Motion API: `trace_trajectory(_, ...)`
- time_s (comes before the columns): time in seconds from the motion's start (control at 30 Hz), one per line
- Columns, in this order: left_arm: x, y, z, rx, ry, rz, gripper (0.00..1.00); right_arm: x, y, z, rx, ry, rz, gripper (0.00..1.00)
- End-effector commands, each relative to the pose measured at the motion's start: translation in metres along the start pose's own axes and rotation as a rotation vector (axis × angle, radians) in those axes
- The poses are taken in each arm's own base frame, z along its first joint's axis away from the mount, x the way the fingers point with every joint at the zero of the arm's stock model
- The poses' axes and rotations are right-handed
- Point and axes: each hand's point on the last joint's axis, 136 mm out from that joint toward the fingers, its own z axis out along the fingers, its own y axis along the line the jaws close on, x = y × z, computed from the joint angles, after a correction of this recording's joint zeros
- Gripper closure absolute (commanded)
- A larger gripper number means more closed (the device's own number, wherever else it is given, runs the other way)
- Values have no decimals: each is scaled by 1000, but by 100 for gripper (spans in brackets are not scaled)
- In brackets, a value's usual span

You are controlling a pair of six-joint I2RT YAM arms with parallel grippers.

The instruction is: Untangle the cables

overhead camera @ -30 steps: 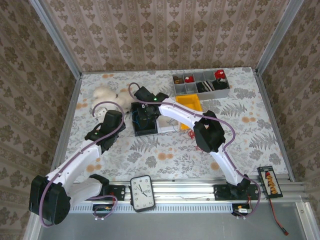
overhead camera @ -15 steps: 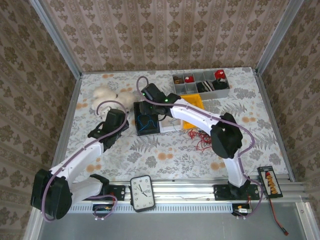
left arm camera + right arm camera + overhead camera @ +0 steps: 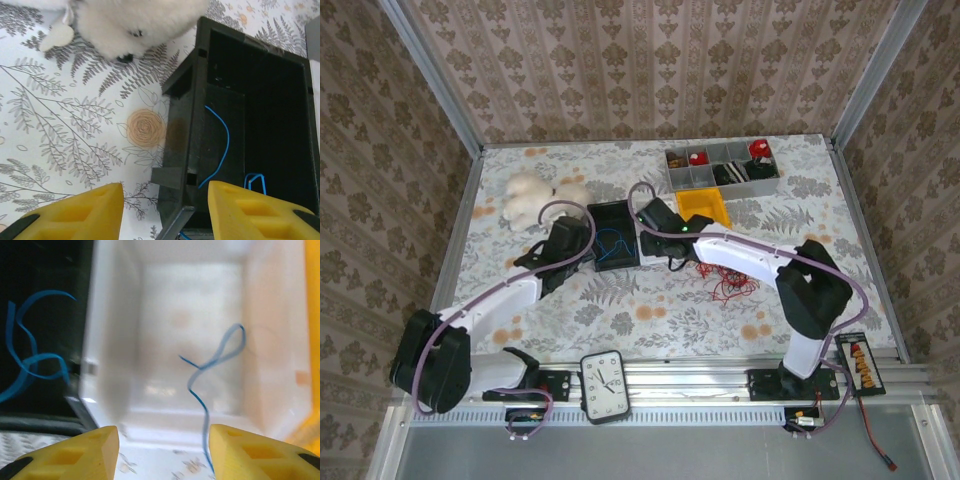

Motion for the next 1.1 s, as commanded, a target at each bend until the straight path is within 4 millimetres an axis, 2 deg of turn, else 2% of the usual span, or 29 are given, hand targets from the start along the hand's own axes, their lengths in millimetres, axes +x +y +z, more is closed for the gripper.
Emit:
trace_trajectory(0.0,-16,-17,-3,23,-41,28,52,7,-29,-11,89,-10,45,49)
trace_trajectory(0.2,-14,-14,-2,2,-40,18,52,22,-67,-23,170,-11,120,50)
trace_trajectory(0.43,-12,-15,0,-1,-30,18,52,33,-93,-24,112,-3,336,51)
trace_trajectory(0.63,-13,-17,0,-3,-29,31,52,38,-95,-11,3,33,497,53)
trace_trajectory(0.77,-12,-16,0,-6,-26,33,52,35,-90,-6,-22,31,524,56)
trace_trajectory(1.07,-10,-13,-2,-15,-30,31,52,33,-88,1,-23,35,553,69)
